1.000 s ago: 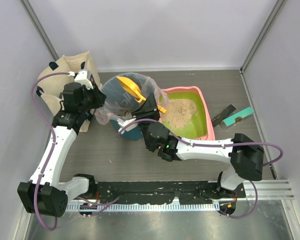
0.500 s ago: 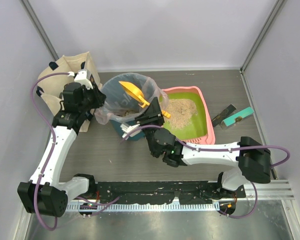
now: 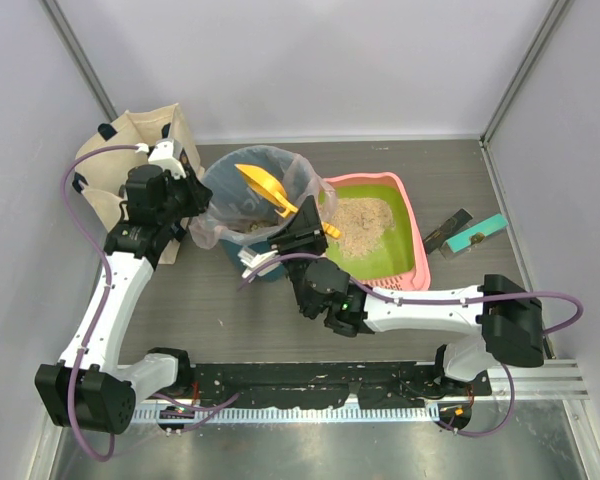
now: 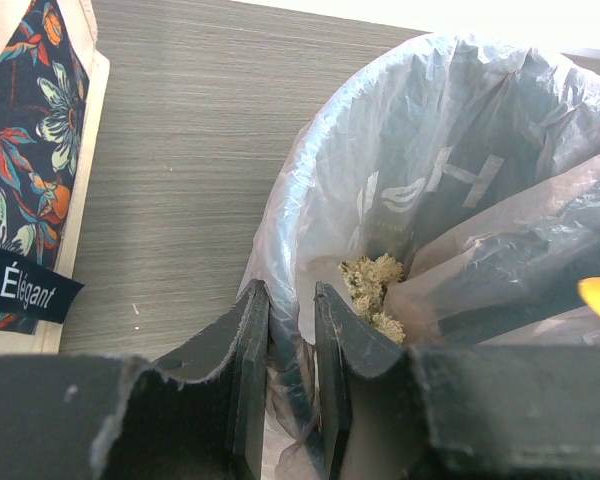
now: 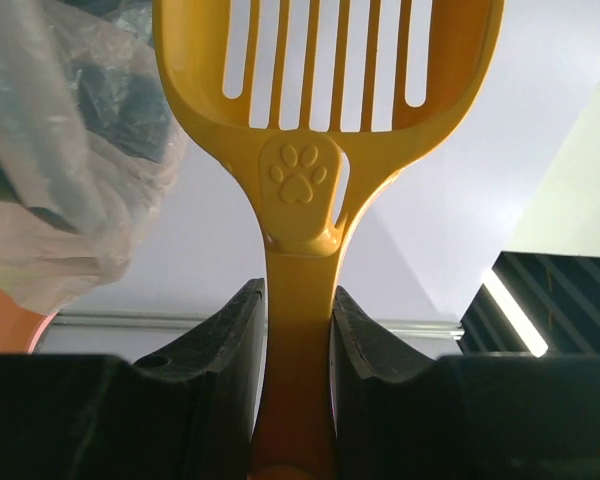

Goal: Clean the litter box

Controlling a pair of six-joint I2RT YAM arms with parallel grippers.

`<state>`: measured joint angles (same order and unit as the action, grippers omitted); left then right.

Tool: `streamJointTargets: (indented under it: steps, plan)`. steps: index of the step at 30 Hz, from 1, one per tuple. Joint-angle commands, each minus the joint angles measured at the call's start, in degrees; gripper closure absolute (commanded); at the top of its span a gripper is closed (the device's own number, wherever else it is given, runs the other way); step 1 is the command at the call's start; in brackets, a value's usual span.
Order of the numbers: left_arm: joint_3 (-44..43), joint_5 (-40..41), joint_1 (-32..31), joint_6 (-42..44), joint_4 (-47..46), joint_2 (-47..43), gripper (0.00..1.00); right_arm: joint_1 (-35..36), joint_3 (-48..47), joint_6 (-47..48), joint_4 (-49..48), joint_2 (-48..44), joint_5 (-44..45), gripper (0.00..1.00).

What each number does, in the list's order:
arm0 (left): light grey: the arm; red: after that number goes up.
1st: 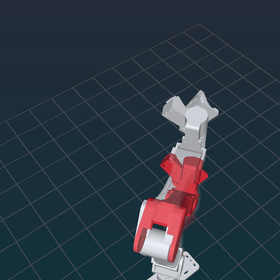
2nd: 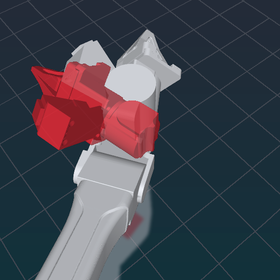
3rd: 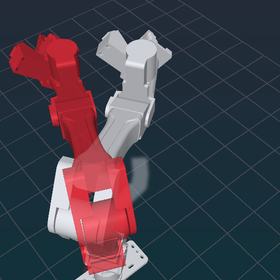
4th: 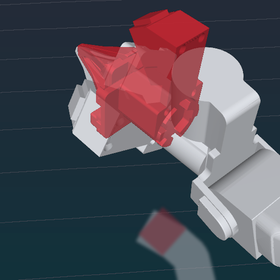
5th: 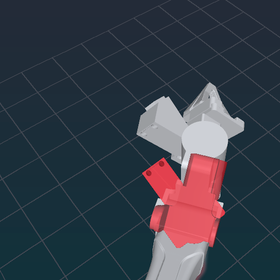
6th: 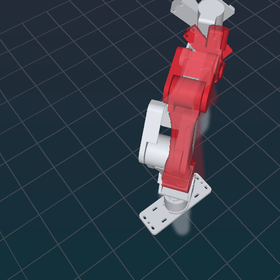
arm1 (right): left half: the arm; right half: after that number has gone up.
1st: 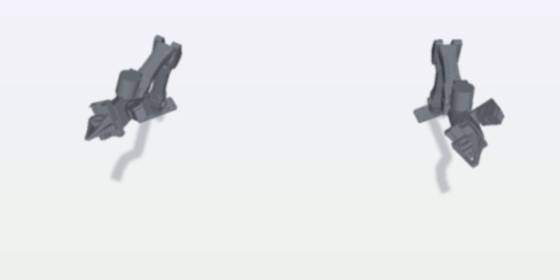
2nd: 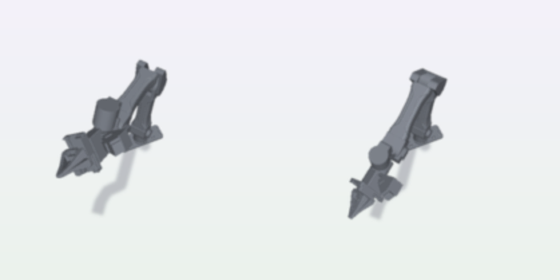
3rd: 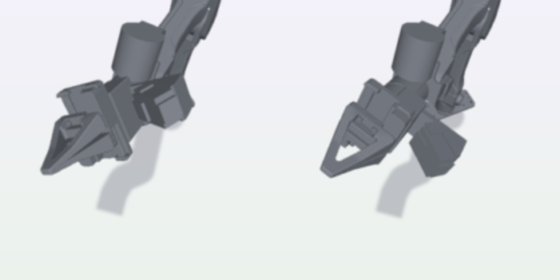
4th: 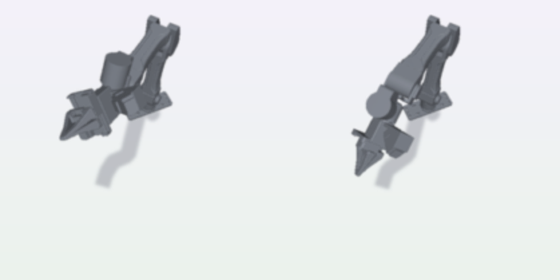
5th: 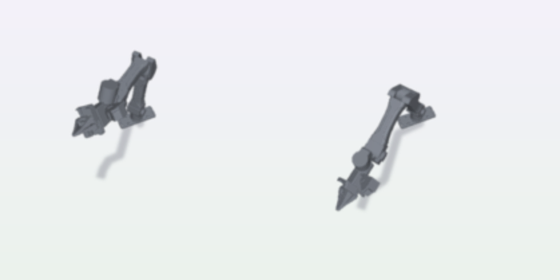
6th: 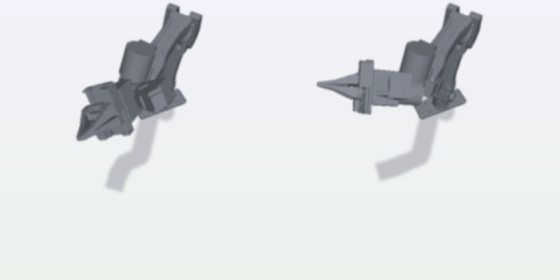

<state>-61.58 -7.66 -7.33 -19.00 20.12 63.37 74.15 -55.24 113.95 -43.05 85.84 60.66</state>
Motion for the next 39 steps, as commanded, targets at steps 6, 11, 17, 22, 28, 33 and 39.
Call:
streamJointTargets:
  steps: [6, 11, 17, 22, 28, 33, 39]
  plan:
    - [-0.47, -3.06, -0.31, 0.81, -1.05, -1.32, 0.74, 1.08, 3.81, 1.62, -1.77, 0.02, 2.79, 0.99]
    - [-0.47, -3.50, -0.31, 0.64, -1.13, -1.41, 0.74, 1.52, 5.24, 2.24, -2.66, 0.73, 3.32, 0.99]
    - [-0.29, -3.68, -0.23, 0.46, -1.22, -2.20, 0.74, 1.70, -1.70, 1.10, 2.79, -1.99, 2.97, 0.99]
    - [-0.21, -3.15, -0.31, 0.72, -1.31, -2.55, 0.74, 1.79, -5.93, 3.12, 0.95, -2.00, 4.20, 0.99]
    - [-0.21, -3.06, -0.31, 0.72, -1.40, -2.82, 0.74, 2.14, -1.45, -1.44, 8.64, -1.82, 6.56, 0.99]
    - [-0.21, -2.89, -0.31, 0.90, -1.40, -2.73, 0.74, 2.75, 1.98, -9.26, 19.45, -2.96, 6.66, 0.99]
    - [-0.47, -3.06, -0.31, 0.90, -1.13, -2.82, 0.74, 2.84, -0.63, -13.92, 21.78, -4.55, 6.04, 0.99]
